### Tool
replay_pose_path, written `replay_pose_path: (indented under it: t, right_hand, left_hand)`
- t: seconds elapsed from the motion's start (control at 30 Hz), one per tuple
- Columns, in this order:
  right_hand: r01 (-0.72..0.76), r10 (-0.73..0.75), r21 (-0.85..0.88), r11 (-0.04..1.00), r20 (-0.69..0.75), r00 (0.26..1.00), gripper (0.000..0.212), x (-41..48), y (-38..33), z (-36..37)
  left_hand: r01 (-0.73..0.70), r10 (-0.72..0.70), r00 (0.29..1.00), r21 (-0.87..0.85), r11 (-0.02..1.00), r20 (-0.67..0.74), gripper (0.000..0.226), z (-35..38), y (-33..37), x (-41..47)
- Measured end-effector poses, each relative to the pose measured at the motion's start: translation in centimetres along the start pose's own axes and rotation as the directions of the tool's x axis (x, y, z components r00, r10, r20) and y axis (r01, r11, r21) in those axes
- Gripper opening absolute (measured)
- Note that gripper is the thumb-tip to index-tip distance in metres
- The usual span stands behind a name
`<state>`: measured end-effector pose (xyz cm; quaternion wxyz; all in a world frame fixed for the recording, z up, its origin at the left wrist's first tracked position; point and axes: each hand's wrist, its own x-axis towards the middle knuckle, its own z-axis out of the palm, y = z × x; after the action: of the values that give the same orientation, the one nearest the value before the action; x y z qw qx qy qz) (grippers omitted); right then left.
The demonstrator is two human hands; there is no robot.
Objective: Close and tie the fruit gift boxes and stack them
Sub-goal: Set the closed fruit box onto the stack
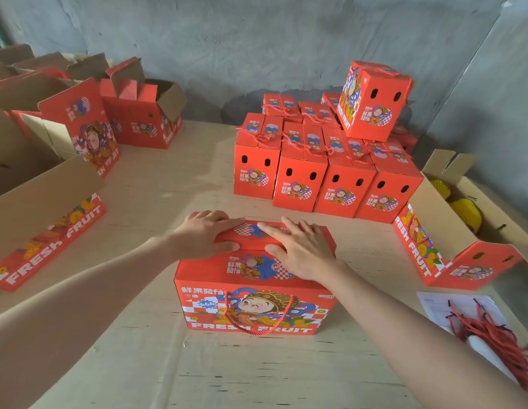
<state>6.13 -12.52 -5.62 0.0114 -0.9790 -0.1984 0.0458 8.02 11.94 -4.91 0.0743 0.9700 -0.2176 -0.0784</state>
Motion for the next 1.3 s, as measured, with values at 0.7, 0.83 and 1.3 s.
replay_pose_path:
  t: [0.7, 0.83, 1.3]
  right_hand:
    - [0.087, -0.089, 0.030, 0.996, 0.063, 0.994, 0.049, -0.2, 0.4, -0.7]
    - [0.143, -0.150, 0.095, 0.985, 0.075, 0.986, 0.056, -0.9, 2.9, -1.3]
    - [0.152, -0.152, 0.021, 0.988, 0.035, 0.988, 0.050, -2.1, 5.0, -0.3]
  left_hand:
    - [0.008, -0.009, 1.000, 0.239, 0.971, 0.004, 0.080, 0.3, 2.8, 0.2]
    - [-0.020, 0.032, 0.996, 0.151, 0.988, -0.079, 0.063, 1.6, 6.1, 1.9]
    - [-0.032, 0.053, 0.994, 0.216, 0.976, -0.094, 0.053, 2.2, 5.5, 1.8]
